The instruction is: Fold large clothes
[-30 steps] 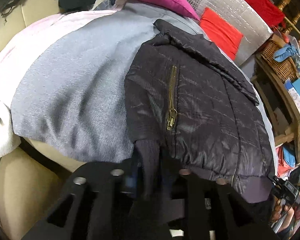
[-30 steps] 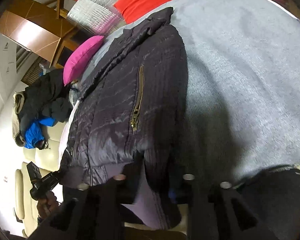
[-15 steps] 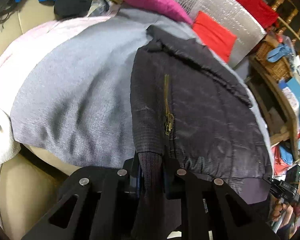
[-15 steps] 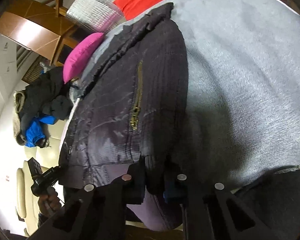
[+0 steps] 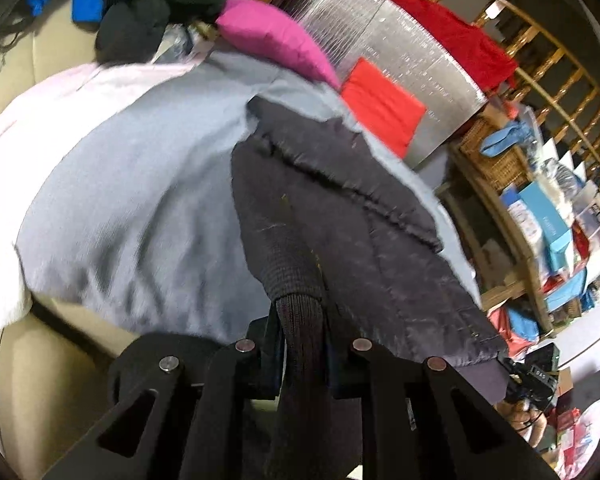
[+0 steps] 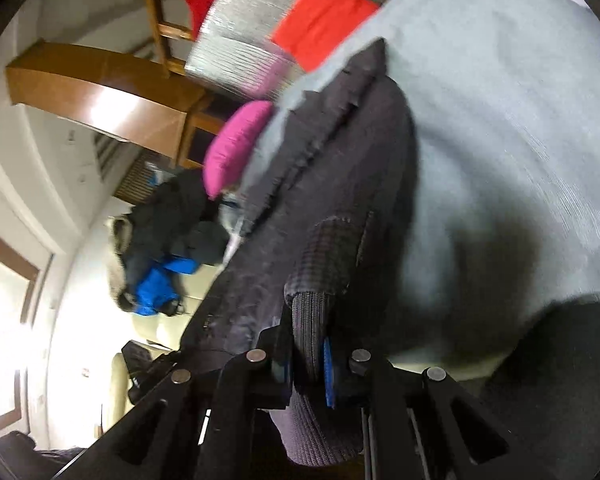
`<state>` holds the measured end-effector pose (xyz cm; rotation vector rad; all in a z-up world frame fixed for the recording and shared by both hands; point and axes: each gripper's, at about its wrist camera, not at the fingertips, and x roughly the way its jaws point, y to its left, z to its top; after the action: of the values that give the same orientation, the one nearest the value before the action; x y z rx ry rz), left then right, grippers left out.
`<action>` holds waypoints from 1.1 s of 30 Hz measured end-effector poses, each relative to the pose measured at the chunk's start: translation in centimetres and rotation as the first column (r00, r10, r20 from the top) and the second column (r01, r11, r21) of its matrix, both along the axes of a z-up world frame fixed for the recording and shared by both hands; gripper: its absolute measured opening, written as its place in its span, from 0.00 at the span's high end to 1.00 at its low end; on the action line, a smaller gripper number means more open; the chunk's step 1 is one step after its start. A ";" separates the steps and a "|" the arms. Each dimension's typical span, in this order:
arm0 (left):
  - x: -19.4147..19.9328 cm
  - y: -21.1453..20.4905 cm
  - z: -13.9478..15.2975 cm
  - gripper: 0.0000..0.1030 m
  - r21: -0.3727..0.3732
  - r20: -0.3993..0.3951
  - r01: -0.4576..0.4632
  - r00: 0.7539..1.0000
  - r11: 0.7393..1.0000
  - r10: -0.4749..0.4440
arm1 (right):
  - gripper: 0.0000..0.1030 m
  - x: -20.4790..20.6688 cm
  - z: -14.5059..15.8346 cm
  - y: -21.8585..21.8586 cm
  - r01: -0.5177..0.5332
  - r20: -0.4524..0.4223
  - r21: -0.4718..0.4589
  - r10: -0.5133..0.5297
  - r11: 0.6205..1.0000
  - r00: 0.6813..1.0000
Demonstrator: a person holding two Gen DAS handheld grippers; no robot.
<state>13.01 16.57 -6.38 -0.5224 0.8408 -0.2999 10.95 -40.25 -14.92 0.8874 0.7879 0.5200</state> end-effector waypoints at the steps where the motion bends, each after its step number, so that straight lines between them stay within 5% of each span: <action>1: 0.2 0.0 0.5 0.84 -0.007 0.016 0.002 1.000 1.000 -0.002 | 0.89 0.2 0.4 0.0 -0.002 0.012 0.010 0.002 1.000 1.000; 16: 3.2 -0.3 5.9 0.84 -0.042 0.180 0.012 0.984 0.999 -0.004 | 0.90 2.4 4.8 -0.8 0.028 0.139 0.061 -0.036 0.998 0.990; 33: 4.6 -0.8 7.3 0.84 -0.056 0.224 -0.002 0.974 0.998 0.015 | 0.90 6.2 9.6 0.2 0.019 0.242 0.023 -0.024 1.000 0.970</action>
<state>17.61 15.79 0.95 -0.5325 0.6121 -0.3681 17.15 -40.01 -5.35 0.8324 0.5504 0.6056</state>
